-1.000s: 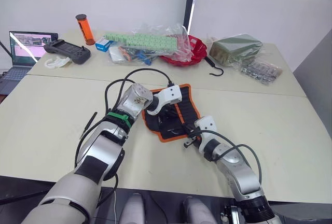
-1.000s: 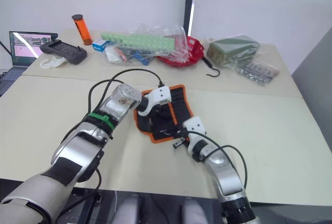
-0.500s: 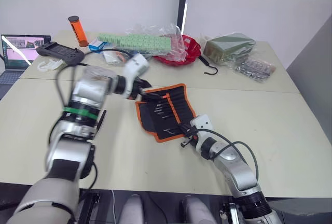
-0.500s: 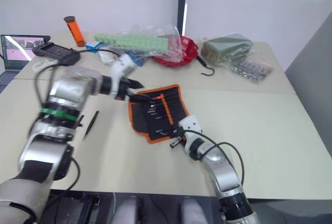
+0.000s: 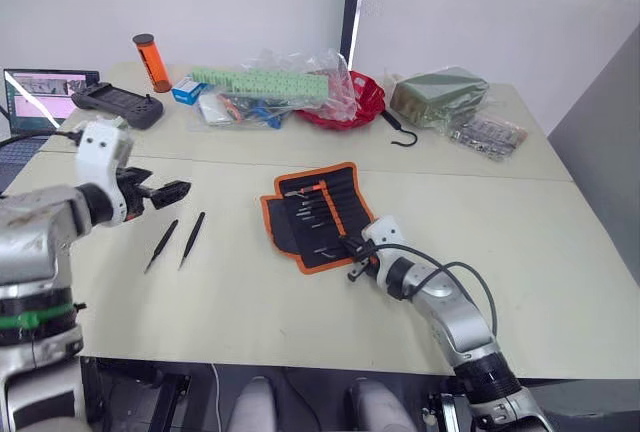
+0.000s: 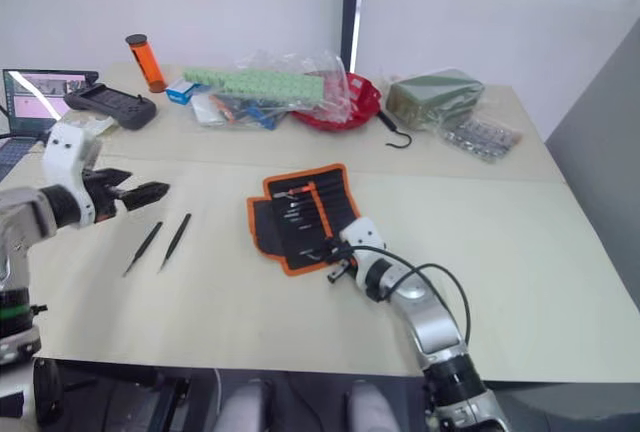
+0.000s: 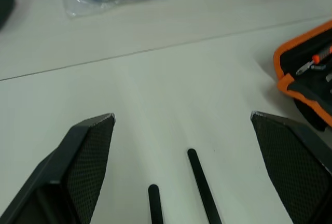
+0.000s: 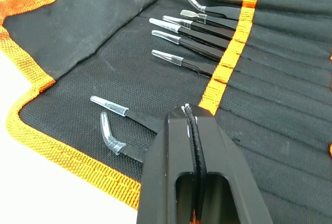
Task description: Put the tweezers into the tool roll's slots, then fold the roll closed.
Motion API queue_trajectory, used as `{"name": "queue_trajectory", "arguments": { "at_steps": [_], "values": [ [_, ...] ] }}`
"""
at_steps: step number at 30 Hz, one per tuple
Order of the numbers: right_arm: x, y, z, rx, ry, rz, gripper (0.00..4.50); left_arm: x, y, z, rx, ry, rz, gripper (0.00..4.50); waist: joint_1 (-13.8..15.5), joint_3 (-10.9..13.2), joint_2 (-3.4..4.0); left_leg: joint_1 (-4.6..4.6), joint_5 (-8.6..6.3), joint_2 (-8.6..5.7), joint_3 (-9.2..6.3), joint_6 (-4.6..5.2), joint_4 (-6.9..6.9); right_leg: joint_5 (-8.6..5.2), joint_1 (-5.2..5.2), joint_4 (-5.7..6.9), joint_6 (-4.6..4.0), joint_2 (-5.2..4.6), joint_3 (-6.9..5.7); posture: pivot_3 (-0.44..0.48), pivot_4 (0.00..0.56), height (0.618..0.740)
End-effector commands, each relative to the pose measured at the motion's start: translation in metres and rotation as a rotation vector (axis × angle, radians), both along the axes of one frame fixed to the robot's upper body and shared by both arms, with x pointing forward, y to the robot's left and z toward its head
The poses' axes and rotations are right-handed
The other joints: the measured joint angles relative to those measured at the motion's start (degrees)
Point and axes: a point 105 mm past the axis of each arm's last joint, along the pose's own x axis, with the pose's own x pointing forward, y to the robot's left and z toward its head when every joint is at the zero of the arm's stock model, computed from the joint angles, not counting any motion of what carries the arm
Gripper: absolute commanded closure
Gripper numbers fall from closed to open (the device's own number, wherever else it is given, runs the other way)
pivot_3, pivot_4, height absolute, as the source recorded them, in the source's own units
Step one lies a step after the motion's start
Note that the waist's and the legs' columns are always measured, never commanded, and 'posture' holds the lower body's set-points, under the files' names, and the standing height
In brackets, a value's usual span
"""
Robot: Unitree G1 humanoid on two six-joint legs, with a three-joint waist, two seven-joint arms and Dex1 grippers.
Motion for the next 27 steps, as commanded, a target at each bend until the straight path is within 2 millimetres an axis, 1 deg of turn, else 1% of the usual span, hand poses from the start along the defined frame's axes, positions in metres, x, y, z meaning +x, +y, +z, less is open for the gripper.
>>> {"name": "queue_trajectory", "arguments": {
  "at_steps": [1, 3, 6, 7, 9, 11, 15, 19, 21, 23, 27],
  "values": [
    [-0.011, -0.01, -0.044, -0.085, 0.143, -0.003, 4.5, -0.028, 0.011, -0.002, -0.005, -0.039, 0.06, 0.04, -0.1, 0.0, -0.01, 0.08, 0.0, 0.0, 0.02, 0.0, -0.03, 0.0, 0.04, 0.02, -0.01, -0.01, 0.02, 0.0, 0.15, 0.738],
    [-0.012, -0.011, -0.047, -0.09, 0.145, 0.007, 4.5, -0.051, 0.019, -0.015, -0.045, -0.032, 0.094, 0.04, -0.5, 0.0, -0.01, 0.13, 0.0, 0.02, 0.08, -0.01, -0.11, -0.02, 0.04, -0.01, -0.05, -0.02, 0.05, 0.0, 0.15, 0.738],
    [-0.013, -0.011, -0.048, -0.096, 0.141, 0.022, 4.5, -0.079, 0.029, -0.038, -0.035, 0.011, 0.146, 0.04, -0.5, -0.1, -0.06, 0.18, -0.01, 0.03, 0.14, -0.01, -0.32, -0.04, -0.01, -0.04, -0.1, -0.1, 0.03, 0.0, 0.15, 0.738],
    [-0.013, -0.01, -0.048, -0.099, 0.138, 0.028, 4.5, -0.085, 0.032, -0.043, -0.024, 0.016, 0.163, 0.04, -0.4, -0.1, -0.11, 0.2, -0.01, 0.03, 0.13, -0.01, -0.36, -0.05, 0.0, -0.04, -0.13, -0.1, 0.03, 0.0, 0.15, 0.738],
    [-0.012, -0.008, -0.046, -0.096, 0.135, 0.037, 4.5, -0.093, 0.034, -0.048, -0.062, -0.003, 0.193, 0.04, 0.0, -0.1, -0.17, 0.23, -0.01, 0.05, 0.11, -0.02, -0.35, -0.09, 0.08, -0.13, -0.21, -0.11, 0.0, 0.0, 0.15, 0.738],
    [-0.011, -0.007, -0.045, -0.094, 0.132, 0.045, 4.5, -0.098, 0.035, -0.051, -0.076, -0.021, 0.217, 0.04, 0.2, -0.1, -0.19, 0.51, -0.14, 0.01, 0.13, -0.23, -0.34, -0.12, 0.47, -0.29, -0.26, -0.22, -0.06, 0.0, 0.15, 0.738],
    [-0.01, -0.004, -0.045, -0.097, 0.133, 0.059, 4.5, -0.103, 0.034, -0.058, -0.073, -0.02, 0.223, 0.04, -0.1, -0.1, -0.2, 0.95, -0.29, 0.04, 0.16, -0.46, -0.45, -0.23, 0.75, -0.69, -0.42, -0.23, -0.06, 0.0, 0.15, 0.738],
    [-0.009, -0.002, -0.046, -0.111, 0.132, 0.077, 4.5, -0.101, 0.035, -0.058, -0.071, -0.025, 0.225, 0.04, -0.2, -0.1, -0.2, 0.92, -0.27, 0.08, 0.19, -0.43, -0.55, -0.23, 0.79, -0.68, -0.41, -0.19, -0.04, 0.0, 0.15, 0.738],
    [-0.01, -0.001, -0.045, -0.106, 0.131, 0.077, 4.5, -0.098, 0.03, -0.058, -0.065, -0.022, 0.202, 0.04, -0.3, -0.1, -0.2, 0.9, -0.14, 0.09, 0.21, -0.22, -0.58, -0.23, 0.82, -0.68, -0.41, -0.18, -0.03, 0.0, 0.15, 0.738],
    [-0.01, -0.001, -0.045, -0.105, 0.131, 0.075, 4.5, -0.093, 0.026, -0.058, -0.053, -0.017, 0.174, 0.04, -0.3, -0.1, -0.2, 0.89, -0.14, 0.1, 0.21, -0.23, -0.59, -0.23, 0.81, -0.68, -0.41, -0.18, -0.03, 0.0, 0.15, 0.738],
    [-0.012, -0.002, -0.045, -0.101, 0.133, 0.067, 4.5, -0.078, 0.034, -0.06, -0.02, -0.006, 0.177, 0.04, -0.2, -0.1, -0.19, 0.91, -0.18, 0.1, 0.21, -0.29, -0.6, -0.23, 0.76, -0.69, -0.42, -0.18, -0.03, 0.0, 0.15, 0.738]
  ]
}}
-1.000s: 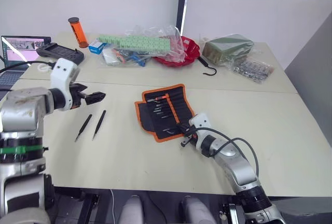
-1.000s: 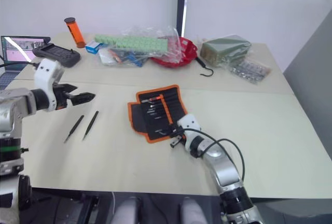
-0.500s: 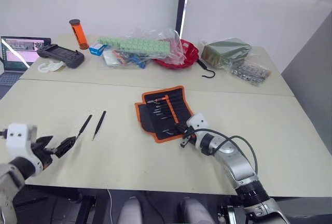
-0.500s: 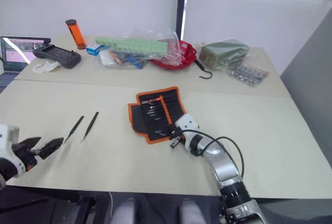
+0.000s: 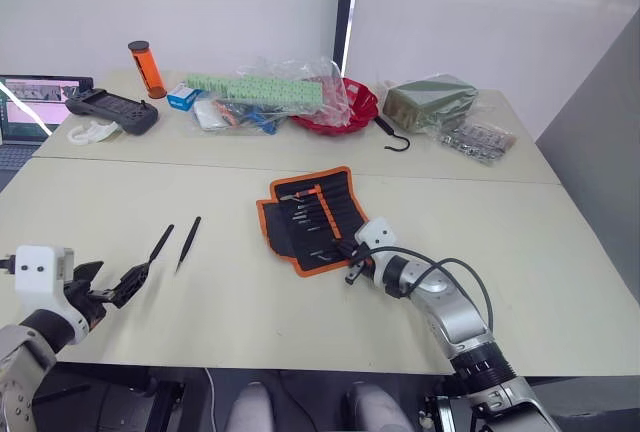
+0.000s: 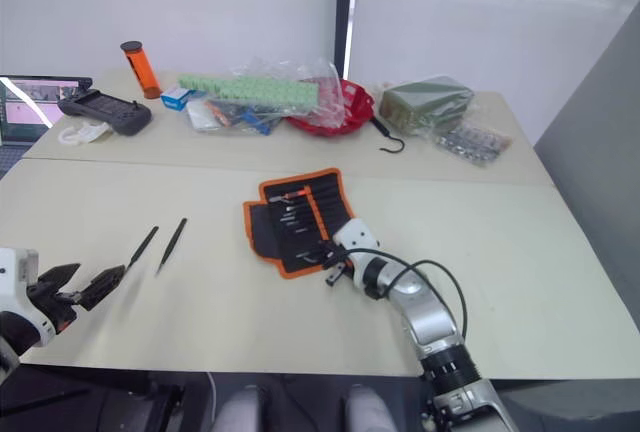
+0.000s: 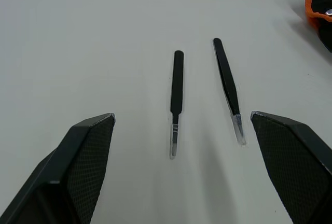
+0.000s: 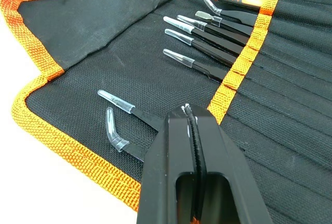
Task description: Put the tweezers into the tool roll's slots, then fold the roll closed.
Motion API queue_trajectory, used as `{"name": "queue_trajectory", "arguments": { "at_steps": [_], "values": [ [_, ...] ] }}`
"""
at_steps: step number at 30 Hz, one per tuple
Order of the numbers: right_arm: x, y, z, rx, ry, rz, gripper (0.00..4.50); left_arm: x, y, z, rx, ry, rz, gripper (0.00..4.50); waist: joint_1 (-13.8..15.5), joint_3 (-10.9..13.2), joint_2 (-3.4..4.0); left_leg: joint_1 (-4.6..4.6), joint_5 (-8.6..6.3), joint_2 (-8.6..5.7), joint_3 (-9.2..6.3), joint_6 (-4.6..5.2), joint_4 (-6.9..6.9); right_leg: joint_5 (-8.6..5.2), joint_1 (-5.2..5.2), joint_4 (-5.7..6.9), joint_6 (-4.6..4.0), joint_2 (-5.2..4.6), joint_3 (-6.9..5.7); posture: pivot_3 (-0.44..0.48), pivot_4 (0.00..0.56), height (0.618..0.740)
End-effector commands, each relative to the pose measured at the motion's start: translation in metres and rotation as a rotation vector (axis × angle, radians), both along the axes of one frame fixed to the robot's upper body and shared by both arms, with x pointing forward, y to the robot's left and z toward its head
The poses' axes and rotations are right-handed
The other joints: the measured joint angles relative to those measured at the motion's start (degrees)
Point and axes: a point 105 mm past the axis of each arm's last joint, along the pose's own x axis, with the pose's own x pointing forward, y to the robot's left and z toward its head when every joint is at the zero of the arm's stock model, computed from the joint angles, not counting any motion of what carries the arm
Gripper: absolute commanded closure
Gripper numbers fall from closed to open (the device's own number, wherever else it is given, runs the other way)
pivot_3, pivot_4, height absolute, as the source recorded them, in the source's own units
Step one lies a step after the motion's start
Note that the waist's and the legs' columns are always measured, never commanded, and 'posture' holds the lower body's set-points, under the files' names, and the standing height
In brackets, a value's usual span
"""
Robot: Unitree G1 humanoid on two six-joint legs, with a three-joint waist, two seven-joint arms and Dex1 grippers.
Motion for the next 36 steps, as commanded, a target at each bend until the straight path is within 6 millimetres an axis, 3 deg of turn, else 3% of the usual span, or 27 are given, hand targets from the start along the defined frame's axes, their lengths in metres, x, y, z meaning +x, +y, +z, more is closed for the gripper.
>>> {"name": "queue_trajectory", "arguments": {
  "at_steps": [1, 10, 18, 24, 36],
  "values": [
    [-0.013, -0.006, -0.038, -0.076, 0.133, -0.02, 4.5, 0.013, 0.006, 0.005, 0.056, -0.009, -0.019, 0.04, 0.0, 0.0, 0.0, -0.01, 0.0, 0.0, -0.01, 0.0, 0.0, 0.0, -0.02, 0.0, 0.0, 0.01, 0.0, 0.0, 0.15, 0.738],
    [-0.014, -0.012, -0.037, -0.078, 0.131, -0.047, 4.5, 0.03, 0.006, -0.018, 0.1, 0.057, -0.144, 0.04, 0.1, 0.0, 0.01, -0.09, 0.01, -0.01, 0.08, 0.02, -0.24, -0.05, -0.12, -0.05, -0.05, -0.07, 0.01, 0.0, 0.15, 0.738],
    [-0.013, -0.015, -0.034, -0.077, 0.125, -0.065, 4.5, 0.04, 0.001, -0.038, 0.106, 0.063, -0.173, 2.55, 0.3, 0.0, 0.04, -0.08, 0.02, -0.04, 0.11, 0.03, -0.3, -0.06, -0.13, -0.06, -0.07, -0.15, 0.0, 0.0, 0.15, 0.738],
    [-0.013, -0.016, -0.033, -0.079, 0.126, -0.066, 4.5, 0.041, -0.002, -0.04, 0.11, 0.05, -0.174, 4.46, 0.3, 0.0, 0.05, -0.08, 0.02, -0.14, 0.15, 0.03, -0.32, -0.1, -0.12, -0.07, -0.01, -0.35, -0.04, 0.0, 0.15, 0.738],
    [-0.016, -0.014, -0.035, -0.086, 0.136, -0.044, 4.5, 0.028, 0.018, -0.023, 0.091, -0.01, -0.073, 4.46, 0.1, 0.0, 0.05, -0.12, 0.04, -0.23, 0.19, 0.07, -0.38, -0.14, -0.15, -0.12, 0.06, -0.49, -0.08, 0.0, 0.15, 0.738]
  ]
}}
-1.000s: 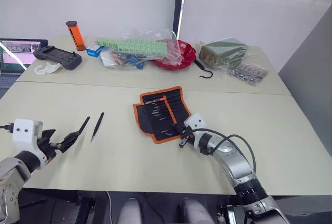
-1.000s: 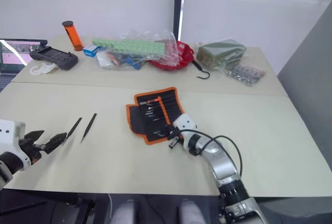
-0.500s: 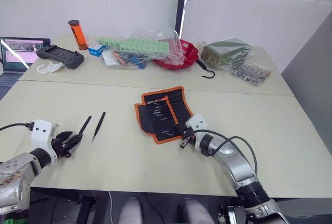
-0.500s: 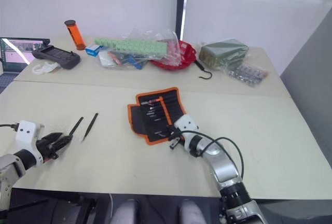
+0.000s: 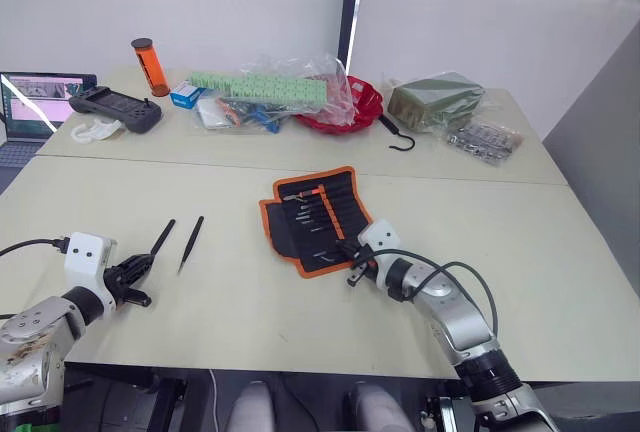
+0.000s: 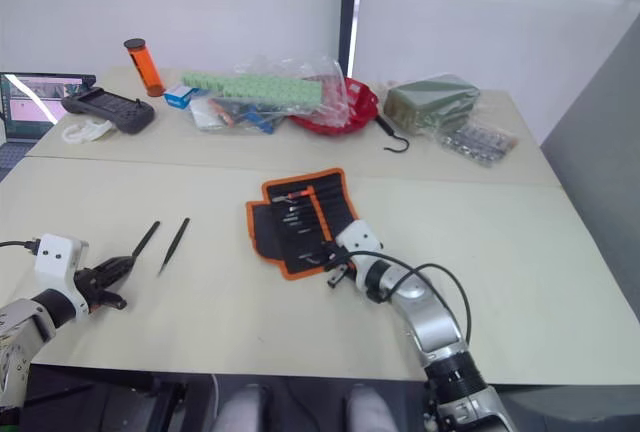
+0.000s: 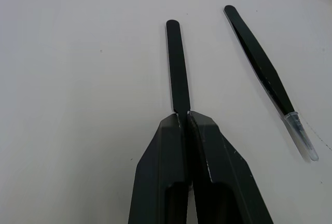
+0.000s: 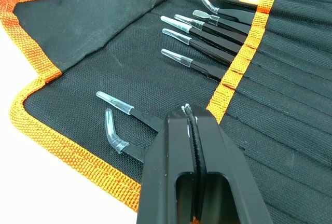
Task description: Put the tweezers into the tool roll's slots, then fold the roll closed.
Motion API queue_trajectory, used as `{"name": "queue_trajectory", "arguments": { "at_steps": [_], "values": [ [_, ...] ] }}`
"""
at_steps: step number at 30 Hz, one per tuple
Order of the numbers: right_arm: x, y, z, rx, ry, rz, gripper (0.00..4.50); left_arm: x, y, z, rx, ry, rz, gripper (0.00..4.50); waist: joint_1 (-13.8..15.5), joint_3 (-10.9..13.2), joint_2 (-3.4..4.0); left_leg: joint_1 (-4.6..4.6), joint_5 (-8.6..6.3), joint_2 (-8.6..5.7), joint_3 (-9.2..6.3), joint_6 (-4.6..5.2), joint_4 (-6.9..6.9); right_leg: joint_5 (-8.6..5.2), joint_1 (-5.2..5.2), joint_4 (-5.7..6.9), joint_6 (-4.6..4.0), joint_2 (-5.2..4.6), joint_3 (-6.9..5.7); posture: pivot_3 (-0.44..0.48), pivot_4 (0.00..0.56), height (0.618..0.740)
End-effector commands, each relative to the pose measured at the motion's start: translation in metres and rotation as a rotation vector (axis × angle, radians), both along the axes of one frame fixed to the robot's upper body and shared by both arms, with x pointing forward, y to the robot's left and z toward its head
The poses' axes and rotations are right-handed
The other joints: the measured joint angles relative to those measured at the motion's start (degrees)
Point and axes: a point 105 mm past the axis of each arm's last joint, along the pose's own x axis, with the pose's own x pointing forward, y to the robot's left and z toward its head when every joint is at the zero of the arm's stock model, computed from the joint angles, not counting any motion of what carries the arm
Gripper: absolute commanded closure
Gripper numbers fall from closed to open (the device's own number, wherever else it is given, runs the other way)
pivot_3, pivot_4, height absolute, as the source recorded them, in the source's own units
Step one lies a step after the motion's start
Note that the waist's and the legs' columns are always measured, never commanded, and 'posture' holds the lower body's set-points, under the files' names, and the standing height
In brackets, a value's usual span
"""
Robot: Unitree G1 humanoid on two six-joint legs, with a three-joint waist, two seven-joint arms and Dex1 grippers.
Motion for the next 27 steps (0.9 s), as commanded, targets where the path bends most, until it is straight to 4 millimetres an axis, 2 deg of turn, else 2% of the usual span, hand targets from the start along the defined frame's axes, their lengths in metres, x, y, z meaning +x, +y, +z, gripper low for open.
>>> {"name": "queue_trajectory", "arguments": {
  "at_steps": [1, 5, 9, 11, 16, 17, 22, 27],
  "values": [
    [-0.011, -0.012, -0.038, -0.081, 0.139, -0.022, 4.5, -0.008, 0.011, 0.016, 0.004, -0.044, 0.047, 4.46, -0.1, 0.0, 0.0, -0.02, 0.01, 0.01, 0.01, 0.01, -0.02, 0.0, -0.03, -0.01, 0.0, 0.0, 0.0, 0.0, 0.15, 0.738],
    [-0.009, -0.013, -0.038, -0.08, 0.138, -0.03, 4.5, -0.011, 0.015, 0.032, 0.018, -0.067, 0.045, 4.46, -0.1, 0.0, -0.03, -0.04, 0.0, 0.0, -0.01, 0.0, -0.08, 0.0, -0.06, -0.03, 0.0, -0.04, -0.03, 0.0, 0.15, 0.738],
    [-0.01, -0.011, -0.039, -0.077, 0.139, -0.028, 4.5, 0.013, 0.004, 0.078, 0.05, -0.161, -0.041, 4.46, 0.3, 0.1, -0.24, -0.03, -0.05, 0.02, -0.03, -0.08, -0.08, -0.02, -0.1, -0.02, -0.03, -0.05, -0.13, 0.0, 0.15, 0.738],
    [-0.01, -0.01, -0.039, -0.073, 0.138, -0.03, 4.5, 0.028, -0.016, 0.097, 0.062, -0.182, -0.137, 4.46, 0.5, 0.1, -0.28, -0.03, -0.19, 0.05, -0.04, -0.31, -0.08, -0.02, -0.32, -0.04, -0.05, -0.06, -0.18, 0.0, 0.15, 0.738],
    [-0.009, -0.009, -0.038, -0.062, 0.132, -0.049, 4.5, 0.055, -0.078, 0.127, 0.106, -0.193, -0.439, 4.46, 0.0, 0.1, -0.24, -0.05, -0.09, -0.08, 0.06, -0.17, -0.06, -0.01, 0.0, -0.08, 0.04, -0.04, -0.1, 0.0, 0.15, 0.738],
    [-0.009, -0.01, -0.038, -0.059, 0.131, -0.055, 4.5, 0.058, -0.089, 0.131, 0.113, -0.193, -0.492, 4.46, -0.1, 0.1, -0.24, -0.07, 0.06, -0.08, 0.05, 0.08, -0.06, 0.01, -0.02, -0.07, 0.07, 0.0, -0.08, 0.0, 0.15, 0.738],
    [-0.009, -0.009, -0.039, -0.047, 0.132, -0.085, 4.5, 0.067, -0.142, 0.137, 0.173, -0.15, -0.773, 4.46, -0.4, 0.2, -0.18, -0.5, 0.08, 0.1, -0.09, 0.12, -0.06, 0.02, -0.4, 0.01, 0.09, 0.41, -0.01, 0.0, 0.15, 0.738],
    [-0.008, -0.007, -0.036, -0.029, 0.121, -0.117, 4.5, 0.069, -0.174, 0.119, 0.297, -0.042, -1.009, 4.46, -0.1, 0.2, -0.14, -0.71, 0.09, 0.12, -0.11, 0.13, 0.05, 0.02, -0.62, 0.08, 0.09, 0.5, 0.04, 0.0, 0.15, 0.738]
  ]
}}
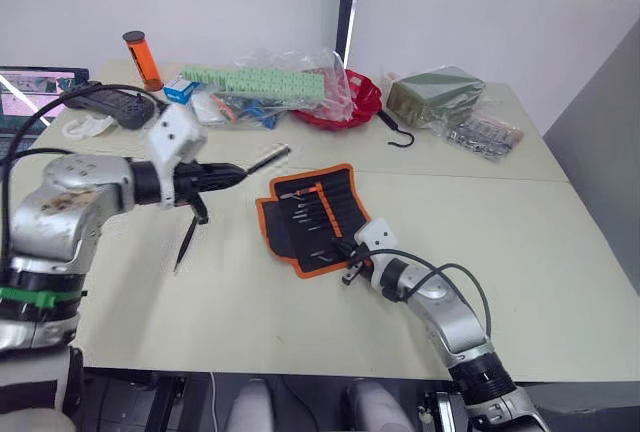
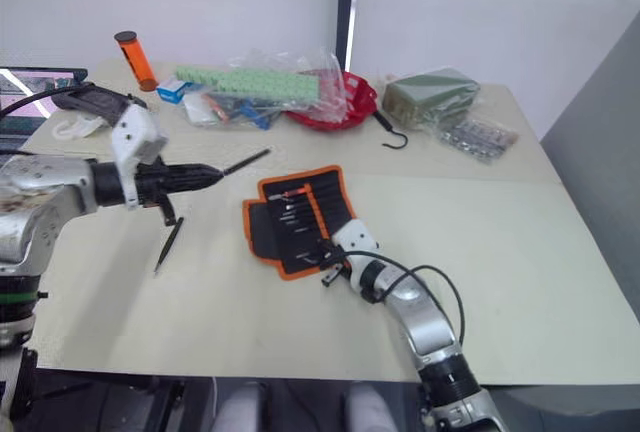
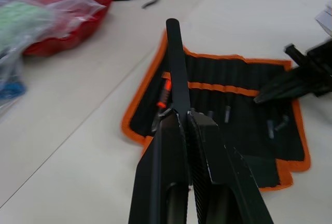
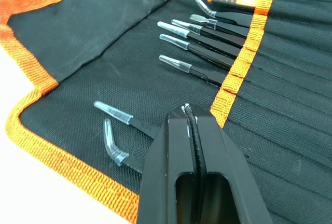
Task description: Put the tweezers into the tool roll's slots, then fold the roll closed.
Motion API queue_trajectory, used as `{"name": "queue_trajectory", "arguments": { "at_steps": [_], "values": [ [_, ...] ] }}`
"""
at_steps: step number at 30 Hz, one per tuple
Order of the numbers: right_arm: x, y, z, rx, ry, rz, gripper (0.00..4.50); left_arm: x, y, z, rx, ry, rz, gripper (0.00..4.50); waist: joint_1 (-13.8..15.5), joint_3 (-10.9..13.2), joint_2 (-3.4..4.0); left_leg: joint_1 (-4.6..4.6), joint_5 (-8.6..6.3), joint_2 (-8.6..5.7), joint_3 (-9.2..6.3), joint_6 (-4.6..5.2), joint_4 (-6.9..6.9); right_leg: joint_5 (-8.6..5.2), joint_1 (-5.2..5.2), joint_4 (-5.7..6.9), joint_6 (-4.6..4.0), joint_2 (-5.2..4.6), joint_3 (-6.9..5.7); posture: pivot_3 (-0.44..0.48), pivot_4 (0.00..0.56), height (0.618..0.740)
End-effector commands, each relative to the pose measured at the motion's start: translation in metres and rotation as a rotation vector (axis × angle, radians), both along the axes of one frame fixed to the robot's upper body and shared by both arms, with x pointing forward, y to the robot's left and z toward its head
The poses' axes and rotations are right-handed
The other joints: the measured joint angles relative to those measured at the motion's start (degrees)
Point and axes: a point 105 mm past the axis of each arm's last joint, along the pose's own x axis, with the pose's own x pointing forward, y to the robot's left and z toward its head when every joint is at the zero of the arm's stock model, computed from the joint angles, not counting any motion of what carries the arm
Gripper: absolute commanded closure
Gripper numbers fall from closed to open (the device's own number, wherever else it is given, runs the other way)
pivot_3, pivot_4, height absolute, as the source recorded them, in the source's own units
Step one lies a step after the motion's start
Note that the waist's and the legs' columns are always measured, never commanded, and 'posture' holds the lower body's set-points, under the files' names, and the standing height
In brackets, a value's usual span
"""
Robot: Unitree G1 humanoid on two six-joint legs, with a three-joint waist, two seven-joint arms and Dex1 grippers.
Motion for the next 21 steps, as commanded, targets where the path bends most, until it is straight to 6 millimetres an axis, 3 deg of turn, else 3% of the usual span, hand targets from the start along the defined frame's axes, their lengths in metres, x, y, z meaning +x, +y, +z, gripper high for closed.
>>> {"name": "queue_trajectory", "arguments": {
  "at_steps": [1, 5, 12, 21],
  "values": [
    [-0.008, -0.013, -0.04, -0.076, 0.138, -0.067, 4.5, -0.002, -0.016, -0.01, 0.119, 0.022, -0.144, 4.46, 0.0, 0.0, 0.01, 0.0, 0.0, 0.0, 0.01, 0.0, 0.03, 0.0, 0.0, 0.0, 0.0, 0.0, 0.01, 0.0, 0.15, 0.738],
    [-0.008, -0.014, -0.04, -0.068, 0.138, -0.09, 4.5, 0.004, -0.029, -0.026, 0.244, 0.058, -0.22, 4.46, 0.1, 0.0, 0.06, -0.14, 0.0, 0.01, -0.02, 0.01, 0.16, 0.0, -0.08, 0.03, 0.01, 0.05, 0.01, 0.0, 0.15, 0.738],
    [-0.013, -0.024, -0.038, -0.065, 0.128, -0.141, 4.5, 0.02, -0.047, -0.04, 0.306, 0.091, -0.237, 4.46, 0.4, 0.1, 0.18, -0.39, 0.0, 0.0, -0.06, 0.01, 0.37, 0.02, -0.14, 0.04, 0.09, 0.05, -0.02, 0.0, 0.15, 0.738],
    [-0.016, -0.041, -0.009, 0.003, 0.05, -0.204, 4.5, 0.029, -0.057, -0.058, 0.317, 0.13, -0.234, 4.46, 1.9, 0.2, 0.33, -0.82, 0.0, -0.07, -0.22, 0.01, 0.5, -0.03, -0.29, 0.02, 0.17, 0.07, 0.0, 0.0, 0.15, 0.738]
  ]
}}
